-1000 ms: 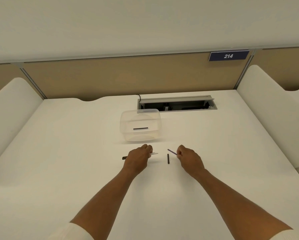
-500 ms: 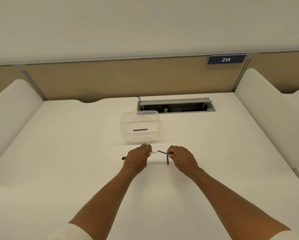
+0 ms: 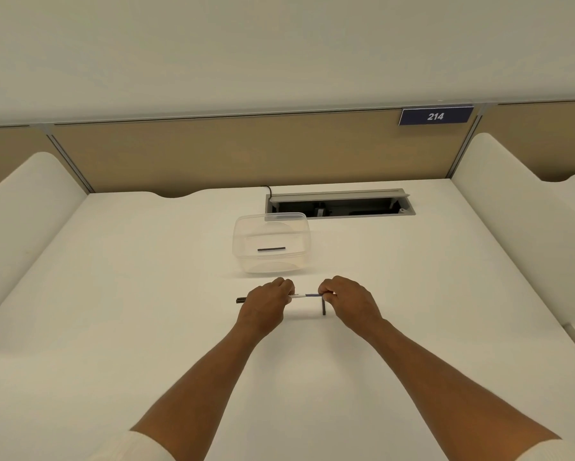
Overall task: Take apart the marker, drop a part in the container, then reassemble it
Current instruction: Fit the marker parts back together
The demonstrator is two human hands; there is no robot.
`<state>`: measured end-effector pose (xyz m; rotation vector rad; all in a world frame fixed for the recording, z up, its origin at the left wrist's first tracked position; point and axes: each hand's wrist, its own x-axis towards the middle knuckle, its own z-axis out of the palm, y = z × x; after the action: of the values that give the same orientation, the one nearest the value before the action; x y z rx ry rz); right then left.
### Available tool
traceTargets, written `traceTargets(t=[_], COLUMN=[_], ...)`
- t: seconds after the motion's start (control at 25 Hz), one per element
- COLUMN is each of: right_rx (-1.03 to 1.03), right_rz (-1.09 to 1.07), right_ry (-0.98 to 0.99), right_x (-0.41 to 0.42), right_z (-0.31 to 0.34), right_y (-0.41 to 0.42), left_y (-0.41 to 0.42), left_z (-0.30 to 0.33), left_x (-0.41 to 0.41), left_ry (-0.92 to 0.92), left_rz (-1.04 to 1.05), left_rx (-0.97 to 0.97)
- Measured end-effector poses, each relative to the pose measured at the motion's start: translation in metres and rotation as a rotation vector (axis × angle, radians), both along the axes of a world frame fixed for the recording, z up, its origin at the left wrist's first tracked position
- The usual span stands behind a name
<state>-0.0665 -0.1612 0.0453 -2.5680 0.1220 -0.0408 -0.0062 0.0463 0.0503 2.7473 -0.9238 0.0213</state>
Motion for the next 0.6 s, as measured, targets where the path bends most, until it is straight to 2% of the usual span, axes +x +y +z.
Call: traceTargets(t=[0.16, 0.28, 0.44, 0.6], right_rx=[0.125, 0.218, 0.260, 0.293], right_rz=[0.029, -0.028, -0.115, -0.099], right_ry=[-0.039, -0.120, -0.156, -0.151], right_x=[0.007, 0.008, 0.007, 0.007], right_z=[0.003, -0.001, -0.001, 0.002], right_y=[0.008, 0.012, 0.010, 0.012], left_y=[-0.006, -0.007, -0.003, -0.002], left_z=[0.003, 0.006, 0.006, 0.005], left_x=[-0.002, -0.004, -0.004, -0.005], left_ry=[-0.031, -0.041, -0.034, -0.022], left_rz=[-0.014, 0.015, 0.063, 0.066], left_rx=[-0.013, -0.037, -0.075, -0.071])
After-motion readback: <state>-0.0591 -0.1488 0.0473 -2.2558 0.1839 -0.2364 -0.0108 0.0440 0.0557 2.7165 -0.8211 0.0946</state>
